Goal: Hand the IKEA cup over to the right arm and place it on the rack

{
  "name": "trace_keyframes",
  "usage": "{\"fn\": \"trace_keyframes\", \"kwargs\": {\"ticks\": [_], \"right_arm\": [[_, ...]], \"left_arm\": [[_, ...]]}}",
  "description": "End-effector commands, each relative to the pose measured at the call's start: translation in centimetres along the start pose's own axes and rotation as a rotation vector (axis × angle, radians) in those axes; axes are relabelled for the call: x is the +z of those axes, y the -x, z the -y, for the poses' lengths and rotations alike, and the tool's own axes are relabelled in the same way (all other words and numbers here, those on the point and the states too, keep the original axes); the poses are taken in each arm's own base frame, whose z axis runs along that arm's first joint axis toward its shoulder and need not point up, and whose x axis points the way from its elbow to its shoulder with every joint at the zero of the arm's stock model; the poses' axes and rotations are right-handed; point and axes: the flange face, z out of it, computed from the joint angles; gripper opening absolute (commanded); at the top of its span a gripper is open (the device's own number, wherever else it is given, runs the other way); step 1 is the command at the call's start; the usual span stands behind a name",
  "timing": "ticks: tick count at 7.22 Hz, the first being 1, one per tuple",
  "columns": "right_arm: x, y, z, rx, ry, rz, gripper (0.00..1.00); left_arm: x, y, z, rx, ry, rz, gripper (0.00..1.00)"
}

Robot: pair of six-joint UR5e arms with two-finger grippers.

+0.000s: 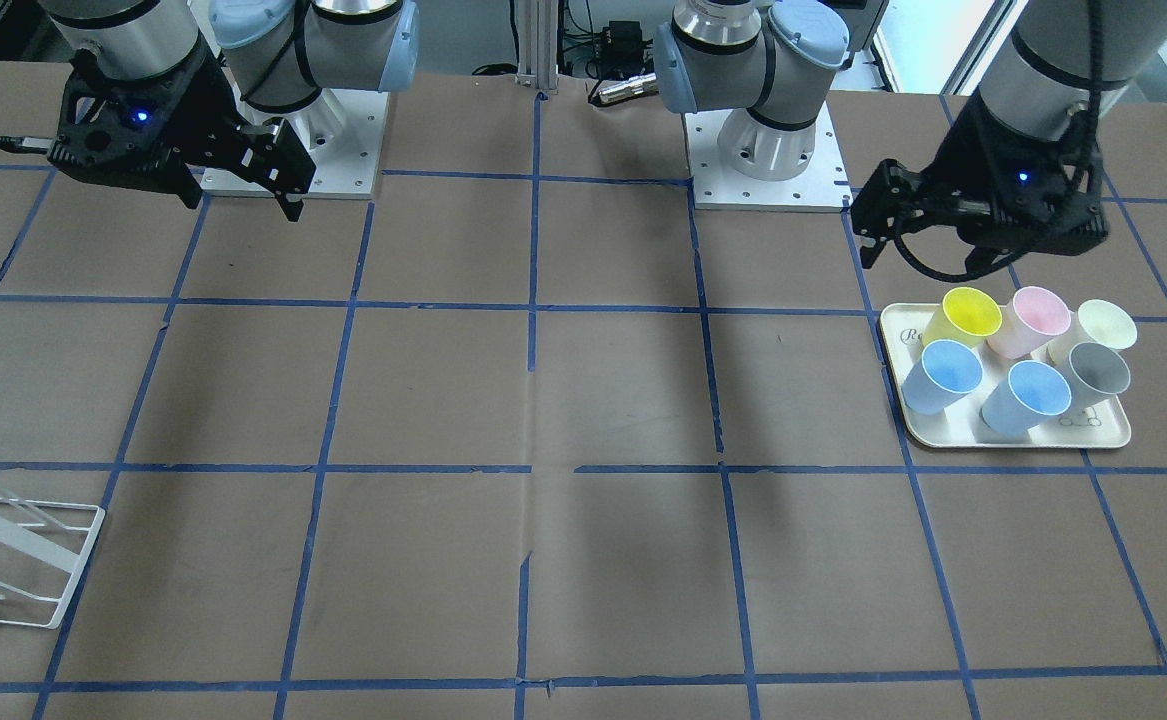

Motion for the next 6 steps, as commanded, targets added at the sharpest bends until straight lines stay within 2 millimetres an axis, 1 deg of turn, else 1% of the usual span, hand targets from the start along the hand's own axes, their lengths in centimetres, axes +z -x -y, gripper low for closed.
{"fn": "trace_keyframes", "kwargs": {"ticks": [1,2,3,4,5,6], "right_arm": [[-0.1,0.0,-0.1,0.006,0.001,0.0,1.0],[0.0,0.0,-0.3,0.005,0.01,-0.002,1.0],[0.0,0.0,-0.3,0.005,0.01,-0.002,1.0],[0.0,0.0,-0.3,0.005,0.01,-0.002,1.0],[0.0,0.0,-0.3,0.005,0.01,-0.002,1.0],[-0.1,0.0,-0.4,0.005,0.007,0.001,1.0]], "left_arm": [[5.5,11.4,-1.3,0.038,0.04,-0.037,1.0],[8.0,16.4,-1.8,0.031,-0.015,-0.001,1.0],[11.1,20.7,-2.7,0.12,-0.025,0.012,1.0],[12.7,25.8,-4.3,0.151,-0.05,0.039,1.0],[14.7,29.9,-5.7,0.156,-0.054,0.041,1.0],[16.5,32.2,-6.2,0.186,-0.049,0.034,1.0]]}}
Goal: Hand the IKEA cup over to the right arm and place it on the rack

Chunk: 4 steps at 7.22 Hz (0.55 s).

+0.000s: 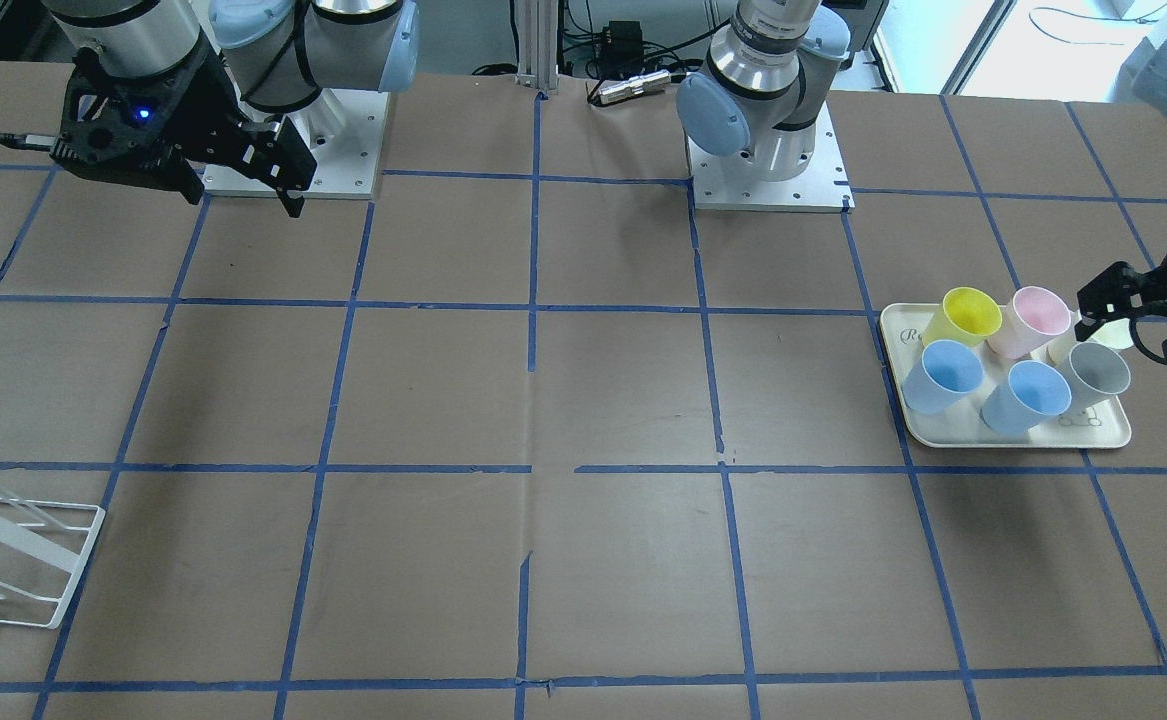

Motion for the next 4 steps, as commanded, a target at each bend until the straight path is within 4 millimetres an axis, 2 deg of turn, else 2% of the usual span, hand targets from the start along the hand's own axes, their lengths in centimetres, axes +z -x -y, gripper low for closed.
{"fn": "trace_keyframes", "kwargs": {"ticks": [1,2,4], "right_arm": [[0.0,0.0,0.0,0.002,0.001,0.001,1.0],[0.0,0.0,0.0,0.002,0.001,-0.001,1.0],[0.0,0.0,0.0,0.0,0.001,0.001,1.0]], "left_arm": [[4.3,5.8,-3.1,0.047,-0.001,0.009,1.0],[6.1,8.0,-4.4,0.012,-0.006,0.018,1.0],[10.8,8.8,-3.6,-0.09,-0.035,-0.043,1.0]]}}
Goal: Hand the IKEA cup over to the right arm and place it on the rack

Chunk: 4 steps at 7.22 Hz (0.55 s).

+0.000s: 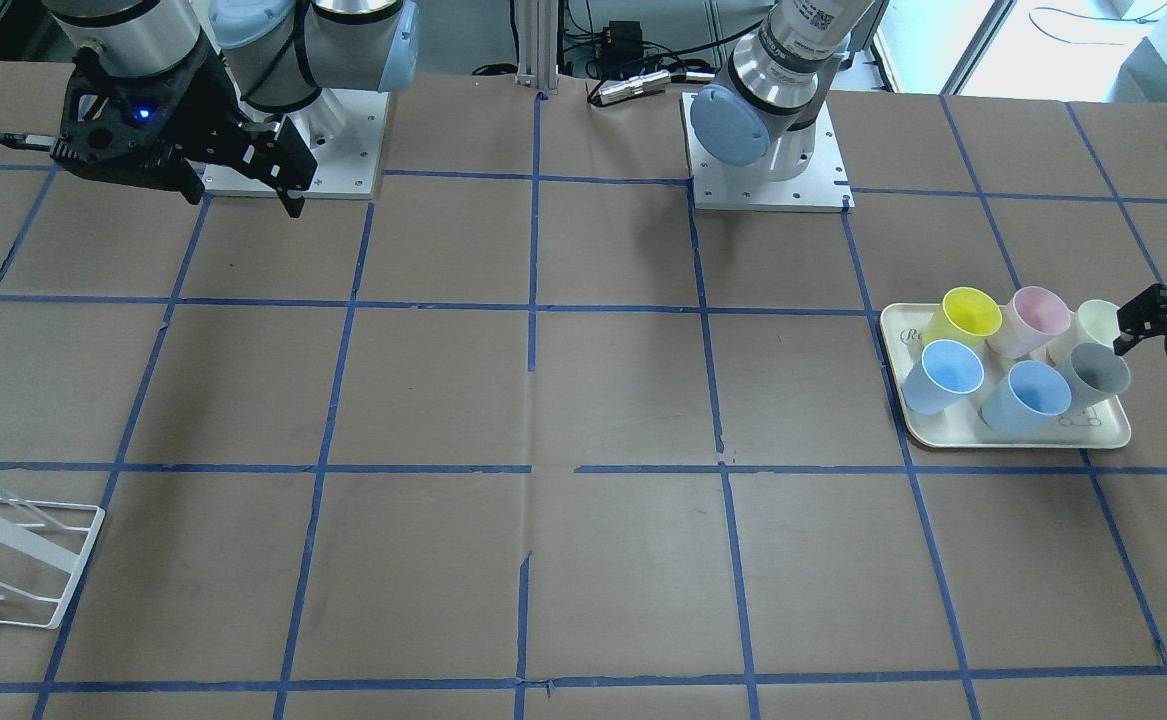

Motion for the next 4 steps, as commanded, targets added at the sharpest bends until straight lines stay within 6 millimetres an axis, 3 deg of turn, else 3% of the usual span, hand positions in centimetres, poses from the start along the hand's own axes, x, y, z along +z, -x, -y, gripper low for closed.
{"fn": "trace_keyframes", "kwargs": {"ticks": [1,4], "right_arm": [[0.0,0.0,0.0,-0.001,0.0,0.002,1.0],[-0.1,0.0,-0.1,-0.001,-0.004,0.004,1.0]], "left_arm": [[3.7,1.0,0.7,-0.14,-0.03,-0.02,1.0],[6.3,1.5,0.2,-0.142,0.002,-0.05,1.0]]}}
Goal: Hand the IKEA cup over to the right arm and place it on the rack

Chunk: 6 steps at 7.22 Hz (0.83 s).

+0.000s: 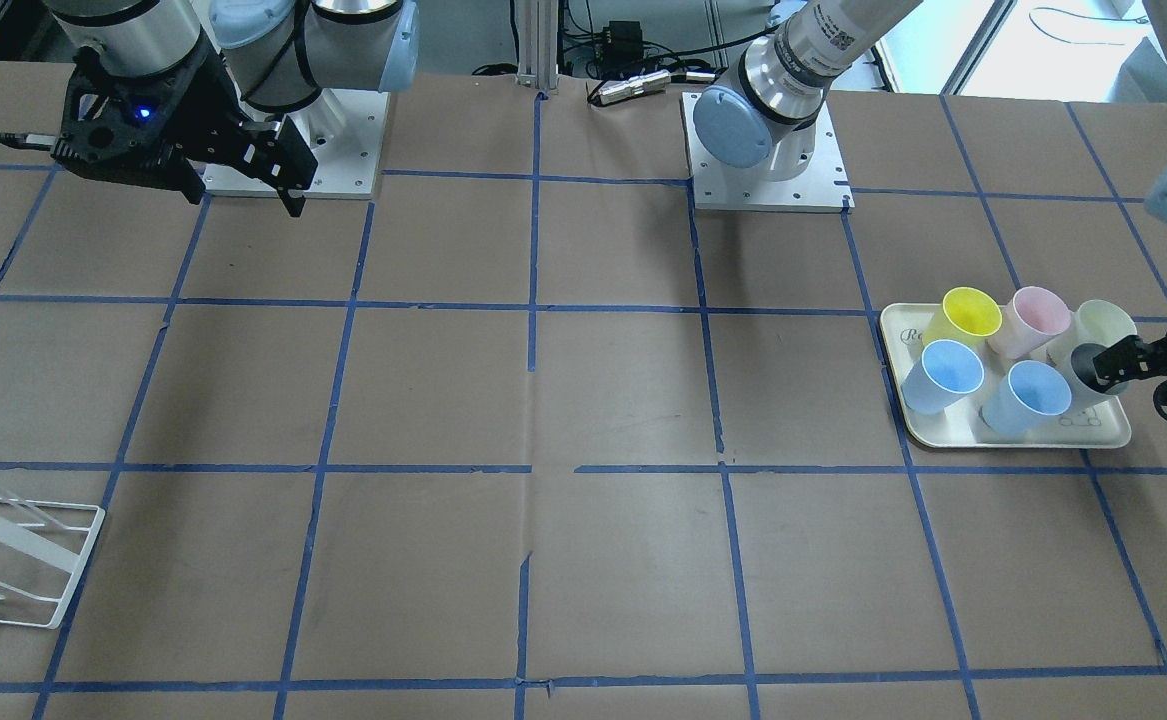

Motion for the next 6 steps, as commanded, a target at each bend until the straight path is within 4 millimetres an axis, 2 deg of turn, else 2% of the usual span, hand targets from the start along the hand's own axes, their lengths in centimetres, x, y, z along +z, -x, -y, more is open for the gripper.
{"fn": "trace_keyframes", "kwargs": {"ticks": [1,2,3,6], "right_arm": [[-0.1,0.0,0.0,0.001,-0.002,0.001,1.0],[0.0,0.0,0.1,0.0,-0.002,0.0,1.0],[-0.1,0.0,0.0,0.0,-0.007,0.002,1.0],[-0.2,0.0,0.0,0.001,-0.01,0.002,1.0]], "left_arm": [[0.9,0.4,0.0,-0.004,0.01,-0.009,0.8],[1.0,0.3,-0.1,0.001,0.019,-0.011,0.37],[0.6,0.6,-0.2,0.022,0.029,0.006,0.02],[-0.5,0.0,-0.3,0.032,0.032,0.005,0.0]]}}
